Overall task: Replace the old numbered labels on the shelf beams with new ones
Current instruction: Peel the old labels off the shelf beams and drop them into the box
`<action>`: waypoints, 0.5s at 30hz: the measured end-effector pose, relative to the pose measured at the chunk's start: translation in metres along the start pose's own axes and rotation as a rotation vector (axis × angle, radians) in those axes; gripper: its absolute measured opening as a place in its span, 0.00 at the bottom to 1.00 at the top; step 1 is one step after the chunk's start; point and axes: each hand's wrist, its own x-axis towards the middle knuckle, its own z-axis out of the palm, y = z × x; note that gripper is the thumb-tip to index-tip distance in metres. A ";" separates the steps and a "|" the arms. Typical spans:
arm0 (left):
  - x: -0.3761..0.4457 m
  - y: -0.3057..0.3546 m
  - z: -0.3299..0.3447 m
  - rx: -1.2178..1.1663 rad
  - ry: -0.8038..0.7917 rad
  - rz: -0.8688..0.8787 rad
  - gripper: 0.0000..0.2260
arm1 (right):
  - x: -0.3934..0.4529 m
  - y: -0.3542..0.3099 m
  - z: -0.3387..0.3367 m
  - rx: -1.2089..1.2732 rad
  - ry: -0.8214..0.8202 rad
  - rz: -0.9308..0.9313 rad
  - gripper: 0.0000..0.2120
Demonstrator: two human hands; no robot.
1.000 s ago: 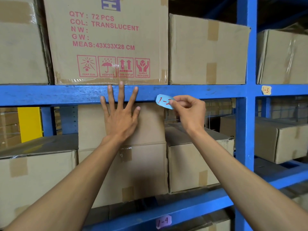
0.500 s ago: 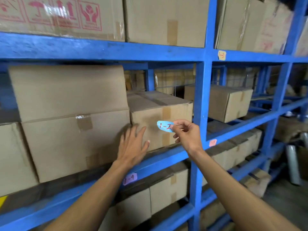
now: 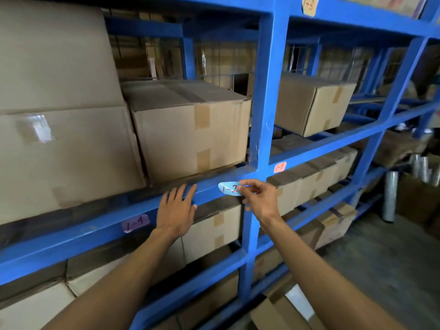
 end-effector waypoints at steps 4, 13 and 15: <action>-0.001 0.008 0.009 0.030 0.144 -0.064 0.25 | 0.008 0.021 -0.013 -0.025 -0.022 0.051 0.05; 0.003 0.047 0.042 -0.029 0.284 0.007 0.30 | 0.031 0.064 -0.041 -0.038 0.010 0.137 0.04; 0.006 0.064 0.059 -0.042 0.264 0.087 0.32 | 0.038 0.080 -0.053 -0.043 0.054 0.164 0.03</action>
